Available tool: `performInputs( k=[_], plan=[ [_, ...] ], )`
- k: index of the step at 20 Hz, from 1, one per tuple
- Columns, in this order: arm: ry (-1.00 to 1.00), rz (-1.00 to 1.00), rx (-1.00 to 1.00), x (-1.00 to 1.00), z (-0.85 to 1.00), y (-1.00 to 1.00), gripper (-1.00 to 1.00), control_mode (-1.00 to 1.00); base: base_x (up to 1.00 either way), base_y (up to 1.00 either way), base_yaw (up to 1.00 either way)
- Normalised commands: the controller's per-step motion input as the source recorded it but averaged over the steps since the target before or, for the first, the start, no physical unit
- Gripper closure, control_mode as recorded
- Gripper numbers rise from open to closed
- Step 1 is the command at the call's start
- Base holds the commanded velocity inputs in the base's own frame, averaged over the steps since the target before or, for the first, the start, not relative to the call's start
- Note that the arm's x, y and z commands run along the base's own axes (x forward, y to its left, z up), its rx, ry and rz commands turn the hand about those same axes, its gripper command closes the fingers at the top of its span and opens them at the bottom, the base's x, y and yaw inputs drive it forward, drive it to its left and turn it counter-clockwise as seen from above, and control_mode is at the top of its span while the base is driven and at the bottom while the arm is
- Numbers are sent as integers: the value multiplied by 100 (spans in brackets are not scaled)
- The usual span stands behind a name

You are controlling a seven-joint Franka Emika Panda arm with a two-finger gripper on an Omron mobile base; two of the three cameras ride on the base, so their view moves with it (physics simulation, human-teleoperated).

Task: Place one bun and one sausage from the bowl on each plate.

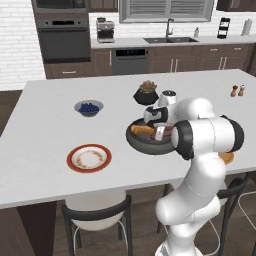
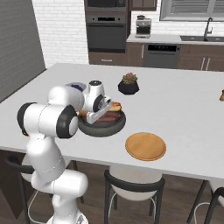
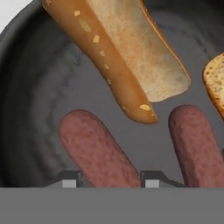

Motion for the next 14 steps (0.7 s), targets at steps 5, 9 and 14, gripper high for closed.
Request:
performInputs(
  k=[5, 9, 14],
  plan=[
    [-7, -6, 1, -37, 73, -47, 100, -100, 0, 0, 0],
    [-8, -30, 10, -42, 45, -99, 100, -100, 0, 0, 0],
    [-2, -35, 15, -14, 18, -100, 100, -100, 0, 0, 0]
  ],
)
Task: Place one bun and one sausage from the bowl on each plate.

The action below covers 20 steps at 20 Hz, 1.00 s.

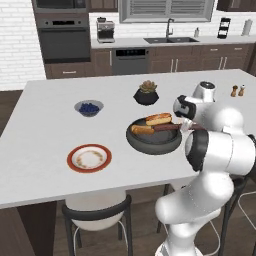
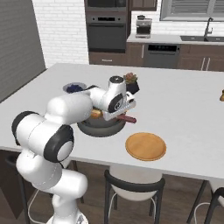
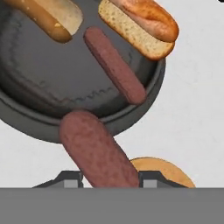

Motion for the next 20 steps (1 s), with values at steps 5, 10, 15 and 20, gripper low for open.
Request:
performInputs(
  k=[5, 10, 15, 20],
  plan=[
    [2, -25, 12, 1, -15, -100, 100, -100, 0, 0, 0],
    [10, -9, 4, 13, -53, -91, 100, -100, 0, 0, 0],
    [0, 0, 0, -12, -66, -48, 100, -100, 0, 0, 0],
    [-1, 1, 2, 9, -70, -28, 100, -100, 0, 0, 0]
  ],
)
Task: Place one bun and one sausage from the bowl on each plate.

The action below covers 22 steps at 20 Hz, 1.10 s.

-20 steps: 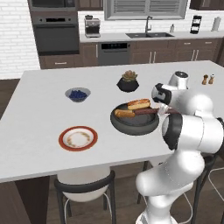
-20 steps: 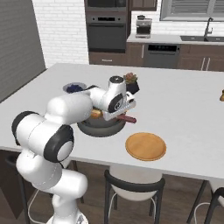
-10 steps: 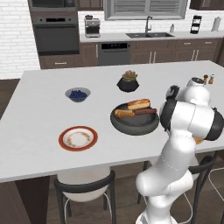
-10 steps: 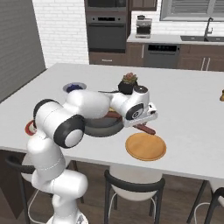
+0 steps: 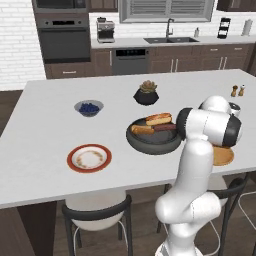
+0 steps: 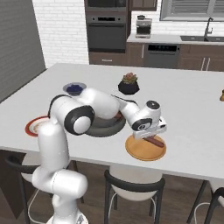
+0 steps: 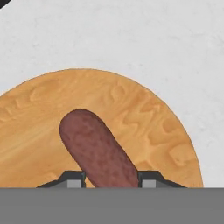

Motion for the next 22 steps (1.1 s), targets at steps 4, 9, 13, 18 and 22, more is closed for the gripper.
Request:
performInputs(
  k=[4, 9, 13, 18, 22],
  plan=[
    [0, 1, 0, 7, -14, 0, -100, -100, 0, 0, 0],
    [0, 0, -2, 0, 20, 2, -100, -100, 0, 0, 0],
    [0, 0, -14, 0, 37, 28, -100, -100, 0, 0, 0],
    [-13, 5, -7, -21, 98, 93, -100, -100, 0, 0, 0],
    [-19, 36, -4, -17, 73, 100, -100, -100, 0, 0, 0]
  ],
)
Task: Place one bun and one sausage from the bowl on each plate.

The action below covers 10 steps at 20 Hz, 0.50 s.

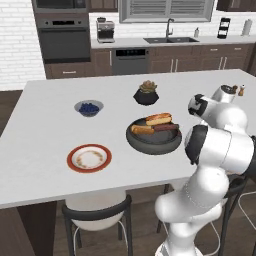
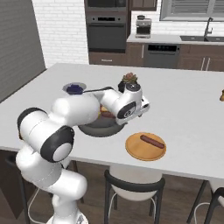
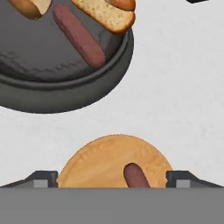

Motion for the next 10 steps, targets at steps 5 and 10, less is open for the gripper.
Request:
performInputs(
  k=[5, 10],
  plan=[
    [1, 60, 0, -1, 81, 100, -100, -100, 0, 0, 0],
    [13, 56, -2, 1, 78, 100, -100, -100, 0, 0, 0]
  ],
)
